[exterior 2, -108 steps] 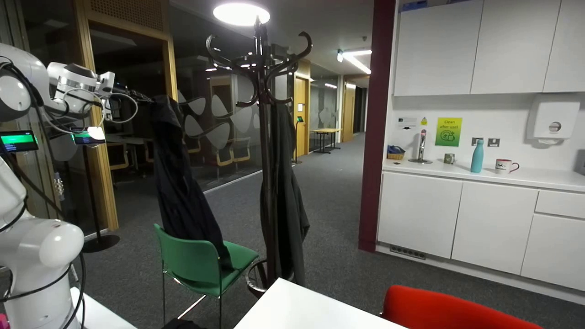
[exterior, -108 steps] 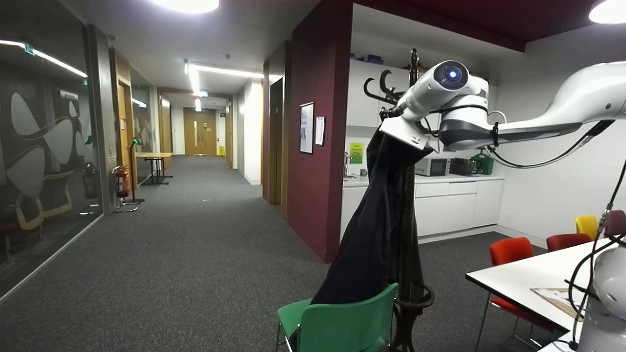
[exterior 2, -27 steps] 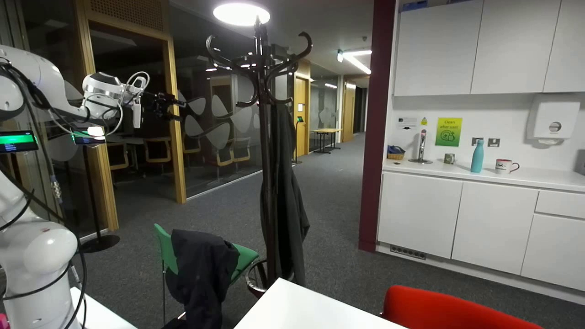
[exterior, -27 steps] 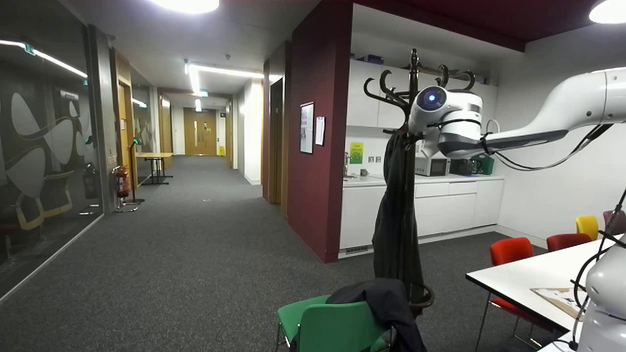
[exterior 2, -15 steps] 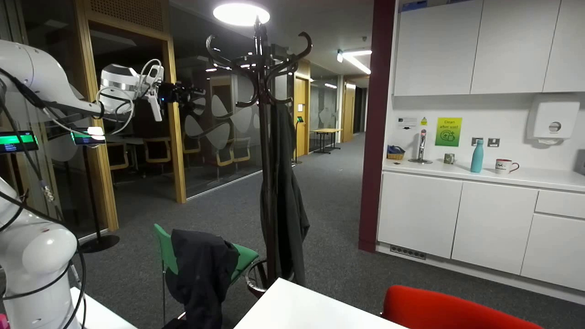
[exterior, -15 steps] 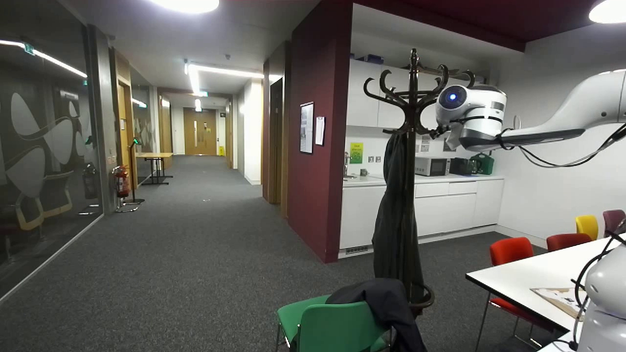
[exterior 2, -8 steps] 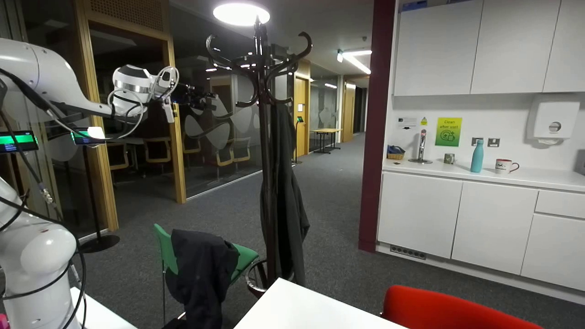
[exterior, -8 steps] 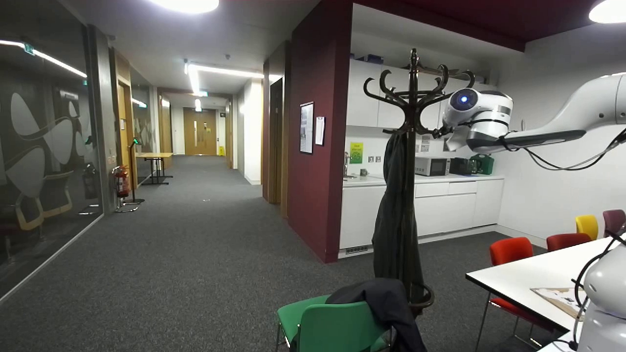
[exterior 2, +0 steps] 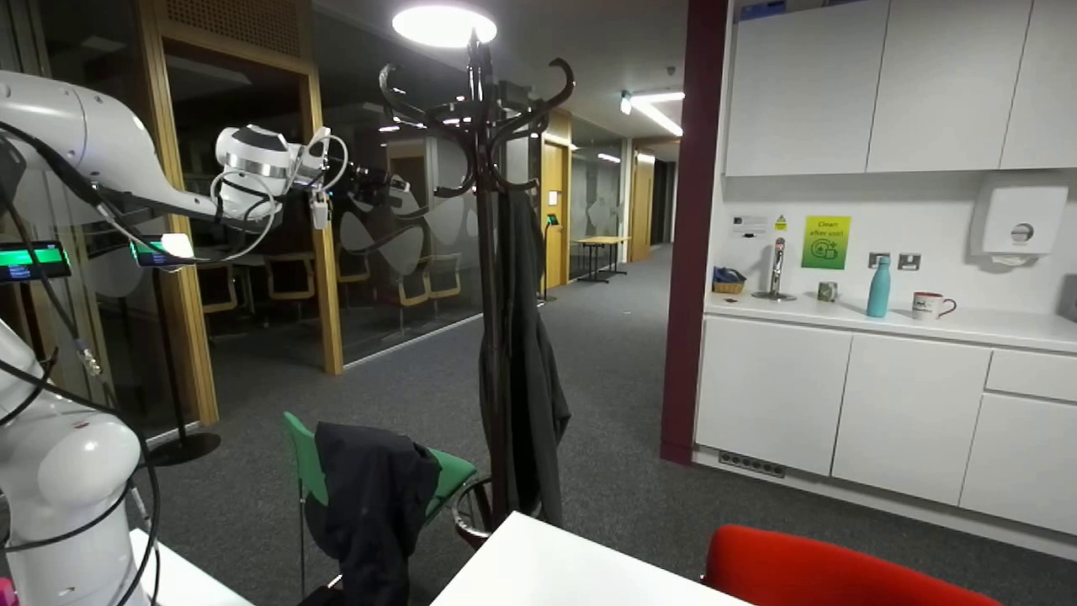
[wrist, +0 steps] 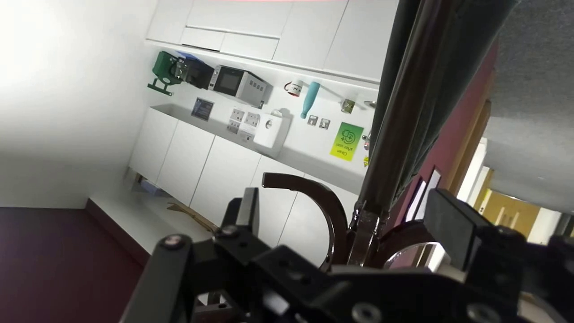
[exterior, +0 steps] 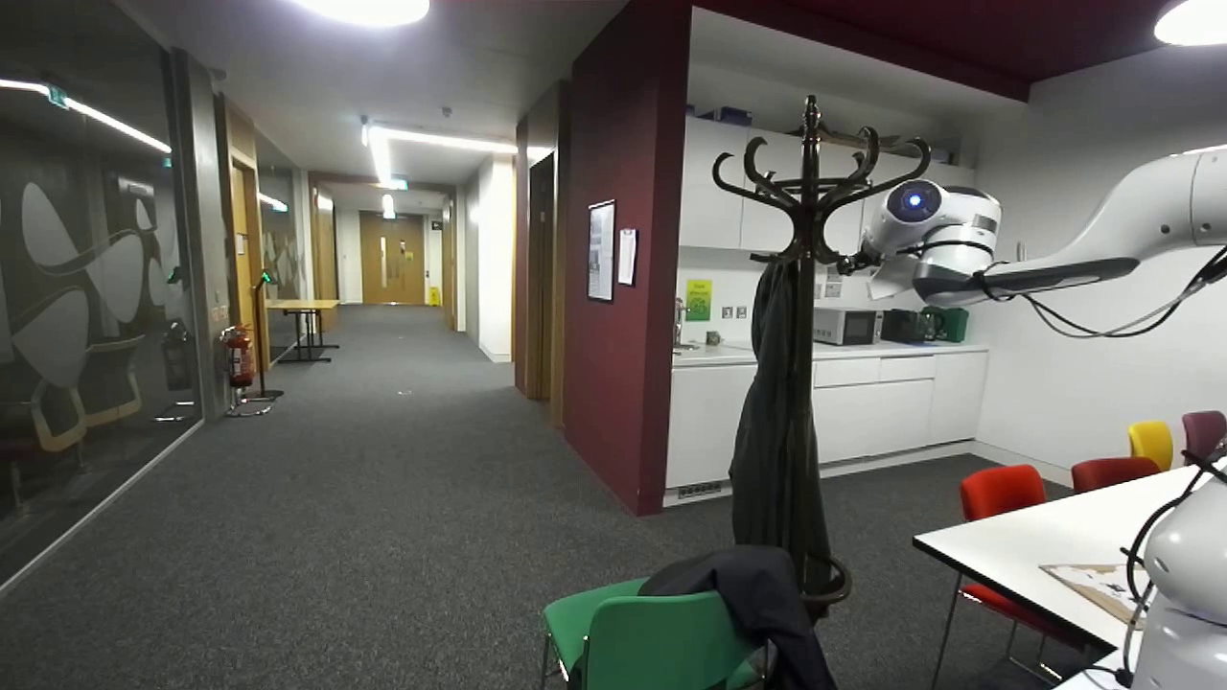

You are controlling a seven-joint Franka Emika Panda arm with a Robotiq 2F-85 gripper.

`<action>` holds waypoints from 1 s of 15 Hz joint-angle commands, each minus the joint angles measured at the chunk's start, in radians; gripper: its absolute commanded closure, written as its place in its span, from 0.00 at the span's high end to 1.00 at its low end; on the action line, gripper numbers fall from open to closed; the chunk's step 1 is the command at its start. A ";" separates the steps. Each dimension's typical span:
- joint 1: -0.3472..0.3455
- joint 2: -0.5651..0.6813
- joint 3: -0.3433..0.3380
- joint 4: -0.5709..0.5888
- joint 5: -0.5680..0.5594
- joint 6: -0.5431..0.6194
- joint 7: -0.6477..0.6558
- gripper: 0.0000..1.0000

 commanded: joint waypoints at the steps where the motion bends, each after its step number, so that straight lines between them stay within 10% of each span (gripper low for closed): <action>1: -0.034 0.009 0.025 0.011 -0.018 0.007 0.024 1.00; 15: -0.067 0.155 0.009 0.151 -0.194 0.019 0.257 1.00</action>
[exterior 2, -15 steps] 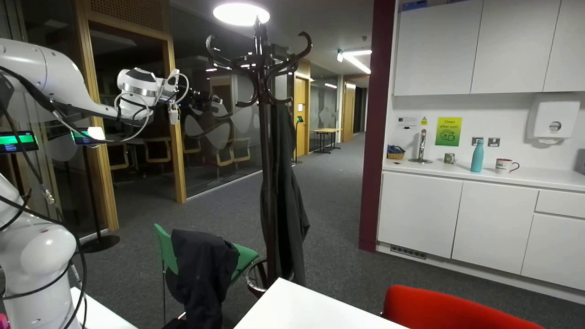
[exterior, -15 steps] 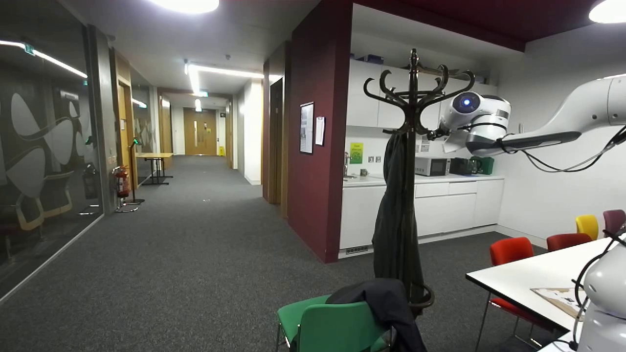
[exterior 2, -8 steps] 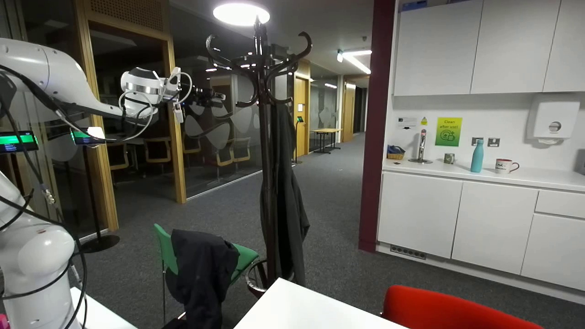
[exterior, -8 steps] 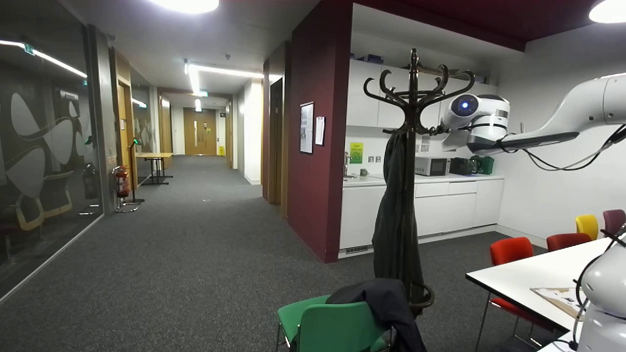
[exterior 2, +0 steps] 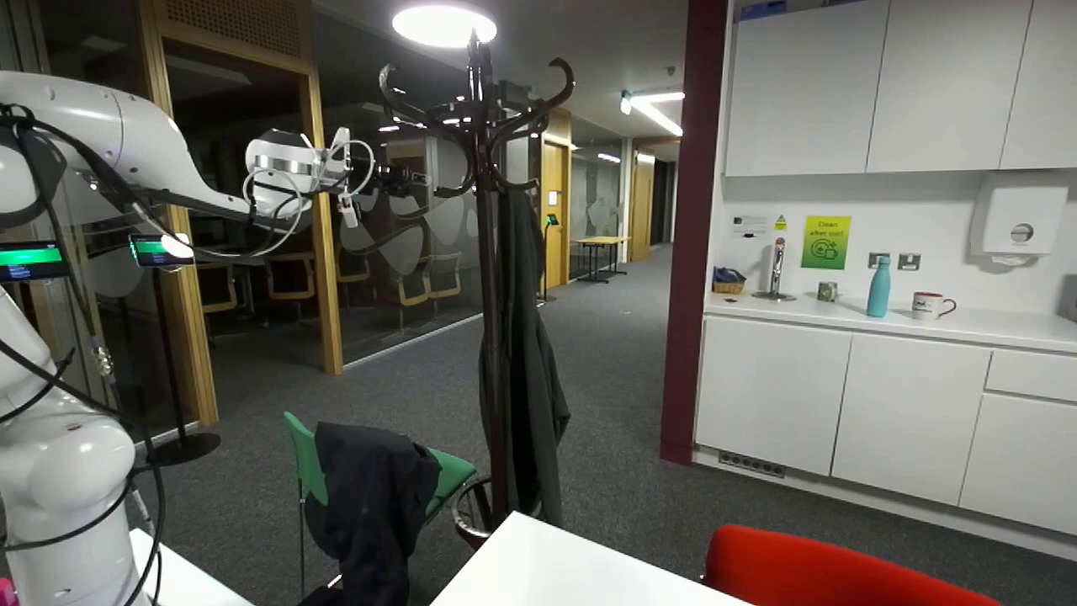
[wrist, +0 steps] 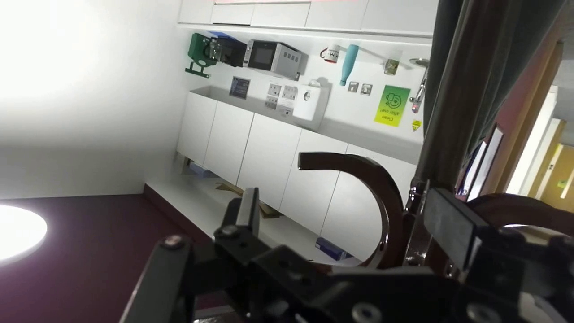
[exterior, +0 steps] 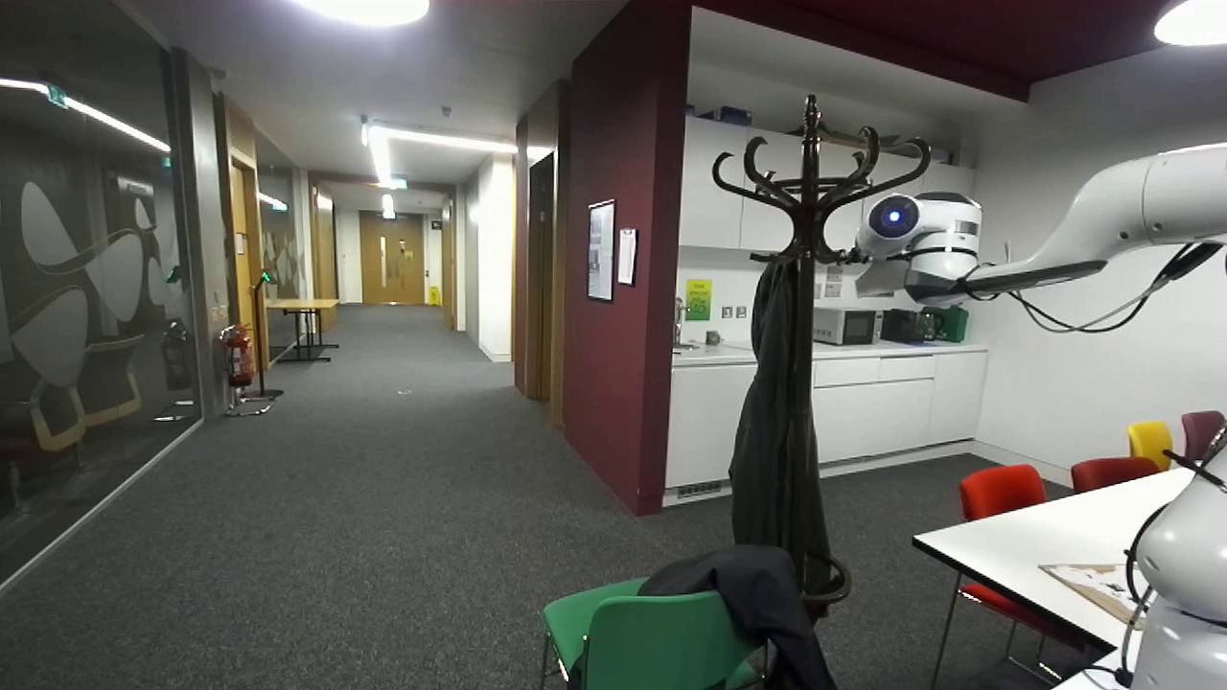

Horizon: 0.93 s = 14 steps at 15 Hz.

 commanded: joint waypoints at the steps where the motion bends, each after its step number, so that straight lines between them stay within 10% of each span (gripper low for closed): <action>1: 0.000 0.051 0.008 0.060 -0.025 0.019 0.021 1.00; 14: 0.002 0.166 0.021 0.204 -0.021 0.025 0.020 1.00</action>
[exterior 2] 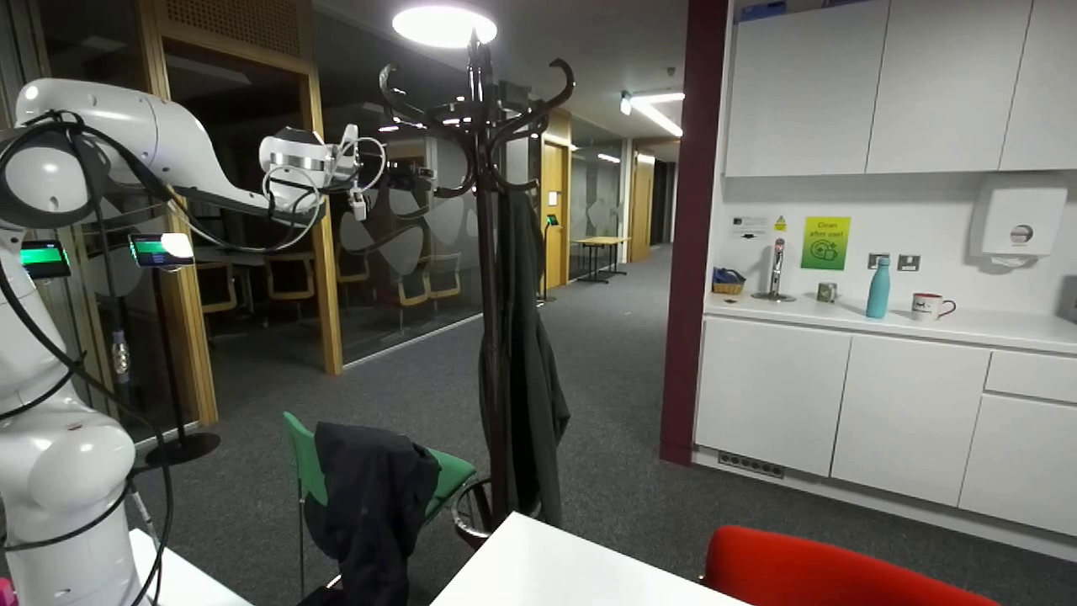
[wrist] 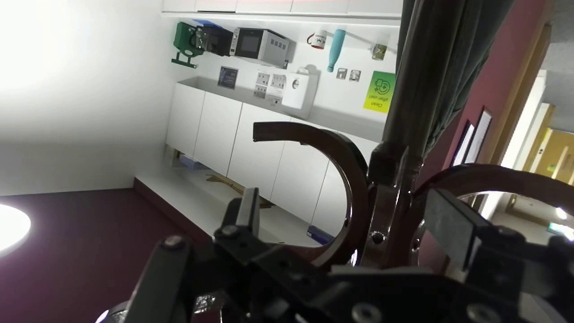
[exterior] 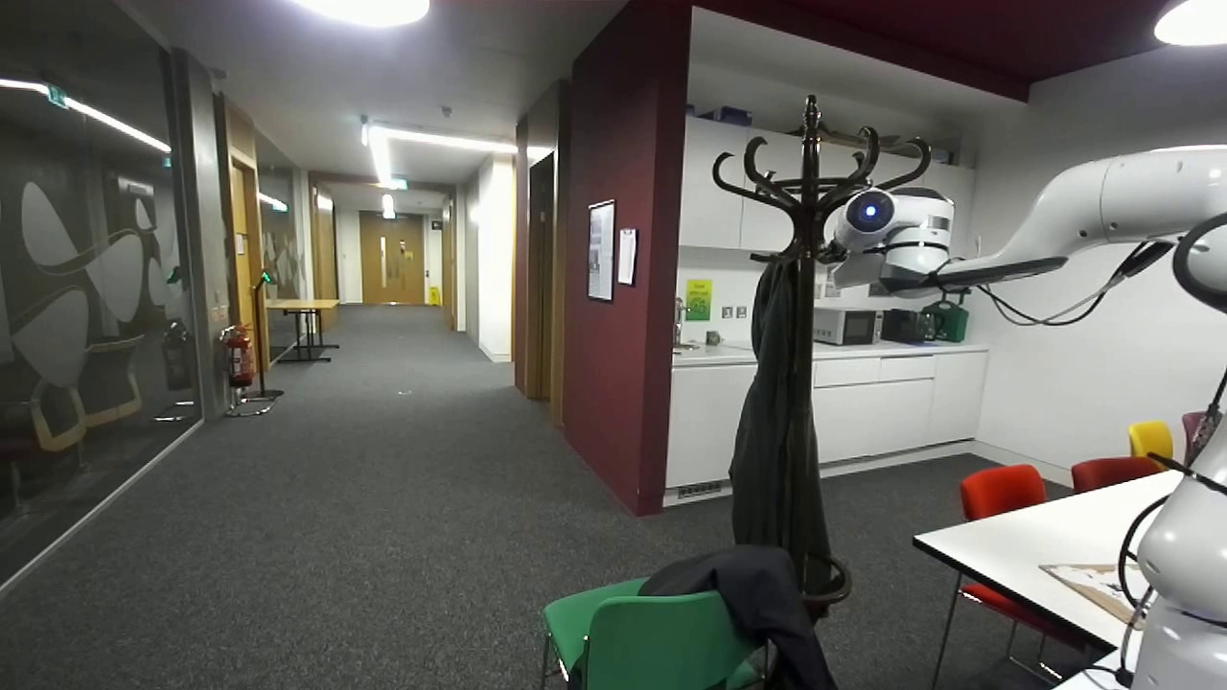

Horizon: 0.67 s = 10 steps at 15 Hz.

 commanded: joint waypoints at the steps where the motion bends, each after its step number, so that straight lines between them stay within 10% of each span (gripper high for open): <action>1: -0.002 0.050 -0.002 0.058 -0.020 0.023 0.015 1.00; 10: -0.002 0.096 0.001 0.094 -0.034 0.011 0.014 1.00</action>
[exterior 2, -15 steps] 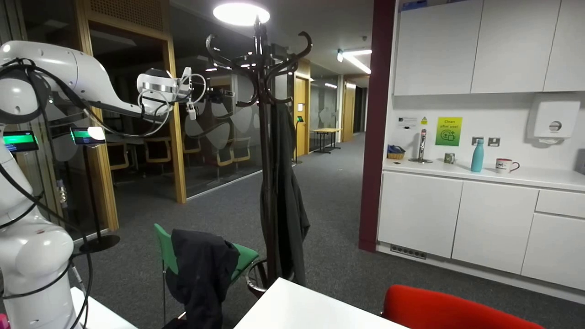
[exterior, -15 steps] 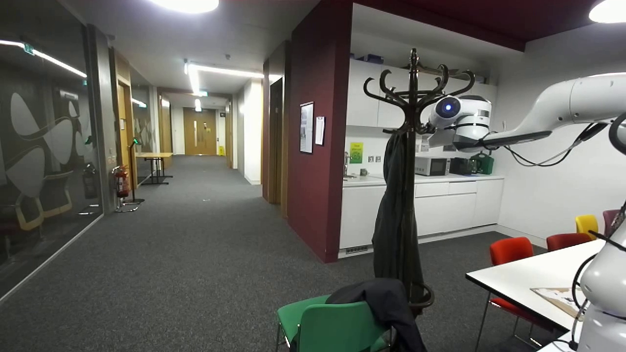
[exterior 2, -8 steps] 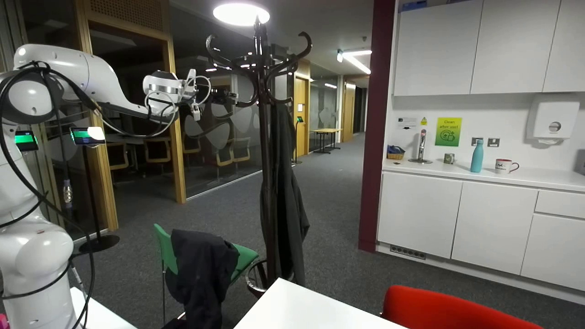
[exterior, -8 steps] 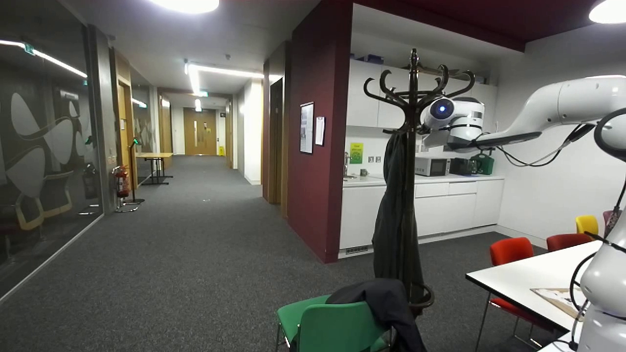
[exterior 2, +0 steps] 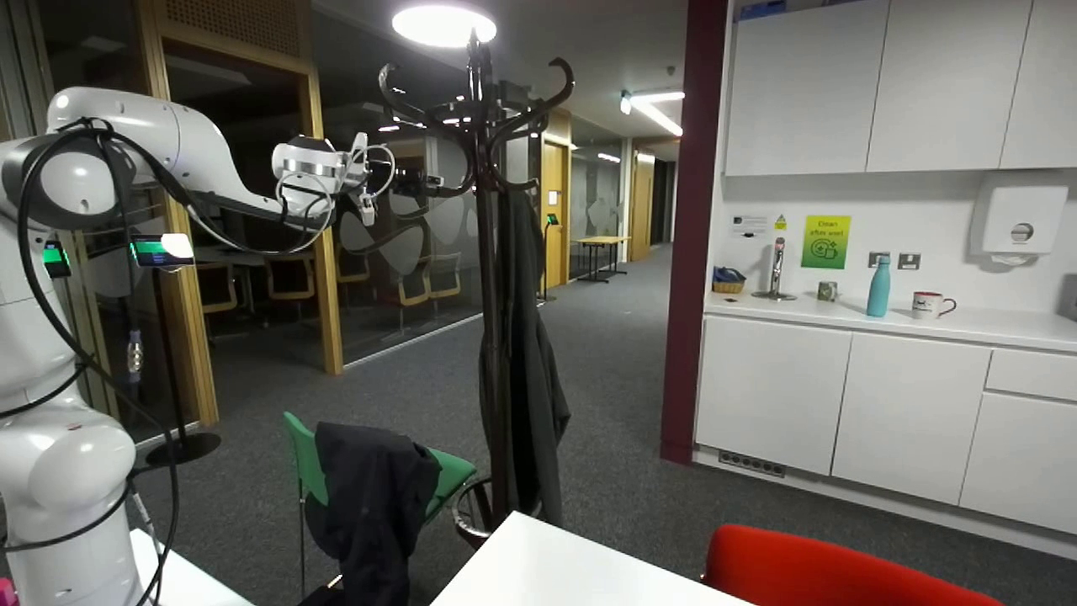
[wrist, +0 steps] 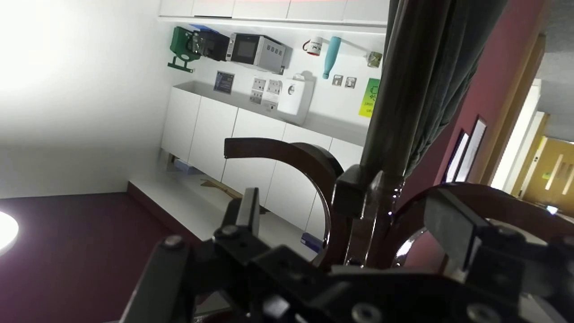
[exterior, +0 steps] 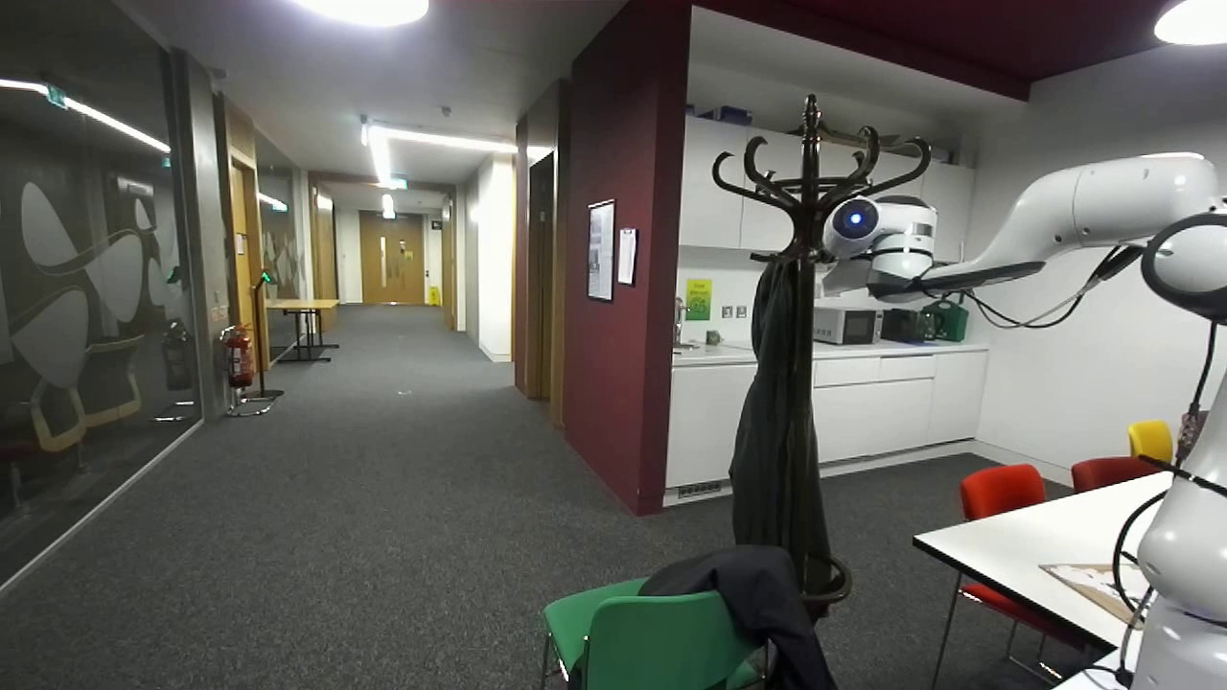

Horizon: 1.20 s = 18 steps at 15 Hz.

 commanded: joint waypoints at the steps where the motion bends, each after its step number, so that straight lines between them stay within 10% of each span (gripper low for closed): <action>1: -0.003 0.016 -0.001 0.038 -0.041 0.005 0.016 1.00; 18: -0.007 -0.009 -0.012 0.020 -0.064 0.002 0.019 1.00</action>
